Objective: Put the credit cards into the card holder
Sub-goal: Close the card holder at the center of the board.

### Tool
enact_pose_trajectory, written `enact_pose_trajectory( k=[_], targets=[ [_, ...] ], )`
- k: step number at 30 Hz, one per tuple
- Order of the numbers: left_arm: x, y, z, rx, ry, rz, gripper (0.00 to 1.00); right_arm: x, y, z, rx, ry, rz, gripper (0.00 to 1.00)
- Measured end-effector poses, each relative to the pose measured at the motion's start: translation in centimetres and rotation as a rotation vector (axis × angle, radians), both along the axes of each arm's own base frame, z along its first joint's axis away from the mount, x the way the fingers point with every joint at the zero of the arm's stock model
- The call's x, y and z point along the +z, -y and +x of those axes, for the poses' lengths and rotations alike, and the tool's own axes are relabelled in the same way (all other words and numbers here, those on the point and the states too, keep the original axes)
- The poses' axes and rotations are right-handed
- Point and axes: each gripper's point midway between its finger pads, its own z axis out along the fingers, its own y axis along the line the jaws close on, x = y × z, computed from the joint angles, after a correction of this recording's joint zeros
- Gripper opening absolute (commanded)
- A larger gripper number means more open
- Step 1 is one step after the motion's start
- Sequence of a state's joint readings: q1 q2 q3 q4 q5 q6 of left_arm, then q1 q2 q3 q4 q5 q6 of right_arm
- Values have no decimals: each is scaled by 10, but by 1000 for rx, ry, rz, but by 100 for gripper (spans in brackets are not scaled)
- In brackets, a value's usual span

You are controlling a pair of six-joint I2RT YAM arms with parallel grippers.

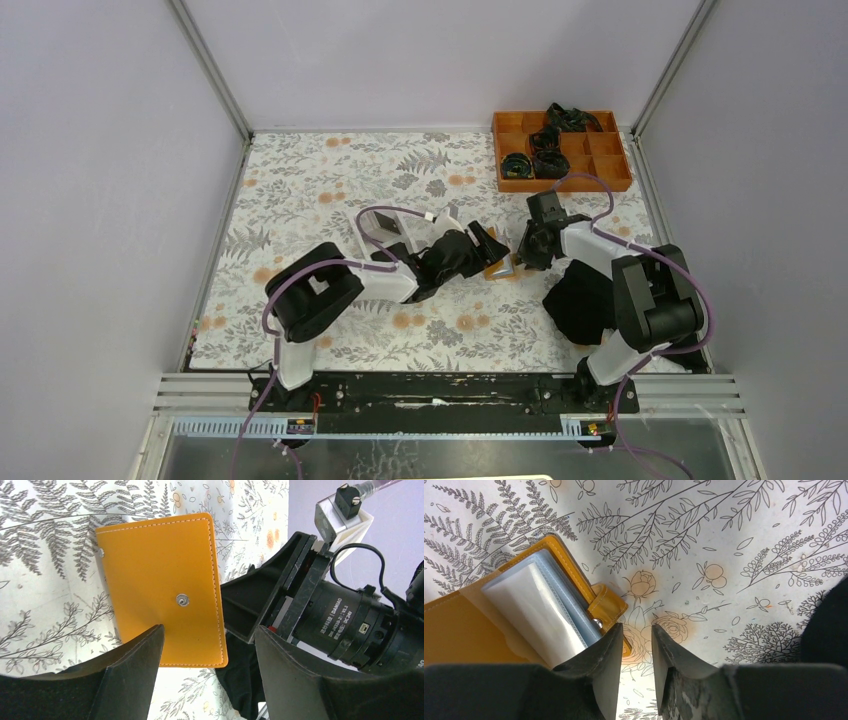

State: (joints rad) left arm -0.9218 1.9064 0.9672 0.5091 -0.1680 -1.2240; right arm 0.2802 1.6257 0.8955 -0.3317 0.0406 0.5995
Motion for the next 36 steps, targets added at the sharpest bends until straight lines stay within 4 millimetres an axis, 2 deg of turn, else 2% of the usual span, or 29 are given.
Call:
enact_pose_trajectory(
  k=[12, 27, 36],
  targets=[
    [7, 13, 10, -2, 15, -12, 73, -1, -10, 0, -22, 4, 62, 38],
    [6, 10, 13, -15, -3, -19, 73, -2, -11, 14, -107, 44, 157, 38],
    [6, 7, 16, -29, -18, -31, 74, -2, -23, 25, -129, 75, 247, 39]
  ],
)
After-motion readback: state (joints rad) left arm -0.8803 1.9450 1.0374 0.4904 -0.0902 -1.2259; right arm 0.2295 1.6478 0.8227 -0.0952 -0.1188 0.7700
